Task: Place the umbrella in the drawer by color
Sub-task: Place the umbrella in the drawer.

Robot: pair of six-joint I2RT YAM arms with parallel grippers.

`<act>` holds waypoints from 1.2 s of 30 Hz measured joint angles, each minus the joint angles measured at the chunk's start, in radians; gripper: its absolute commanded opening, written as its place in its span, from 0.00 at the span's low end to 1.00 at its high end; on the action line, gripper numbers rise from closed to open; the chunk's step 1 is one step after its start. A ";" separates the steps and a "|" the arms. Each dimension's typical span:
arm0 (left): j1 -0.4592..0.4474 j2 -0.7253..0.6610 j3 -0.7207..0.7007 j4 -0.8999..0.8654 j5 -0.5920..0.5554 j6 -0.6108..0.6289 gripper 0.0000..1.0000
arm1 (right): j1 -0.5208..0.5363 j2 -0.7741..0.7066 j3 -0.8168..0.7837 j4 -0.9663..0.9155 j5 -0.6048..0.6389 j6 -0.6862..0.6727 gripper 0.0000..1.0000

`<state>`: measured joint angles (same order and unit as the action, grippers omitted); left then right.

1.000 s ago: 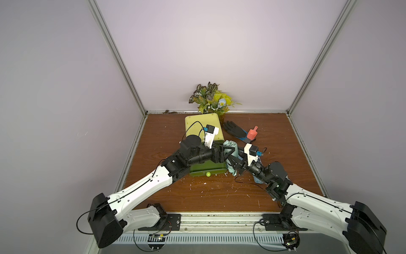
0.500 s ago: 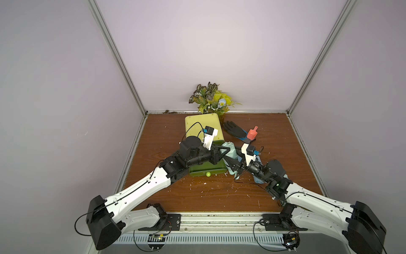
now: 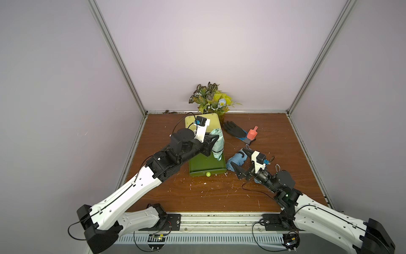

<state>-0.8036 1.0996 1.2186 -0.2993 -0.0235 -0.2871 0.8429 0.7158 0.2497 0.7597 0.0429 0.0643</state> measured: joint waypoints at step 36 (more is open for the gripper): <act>-0.163 0.259 -0.027 -0.333 -0.432 0.135 0.53 | 0.000 -0.205 -0.076 -0.078 0.396 -0.017 0.99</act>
<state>-0.9665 1.3586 1.1915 -0.6327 -0.4557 -0.1520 0.8429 0.5110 0.1738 0.6815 0.4389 0.0471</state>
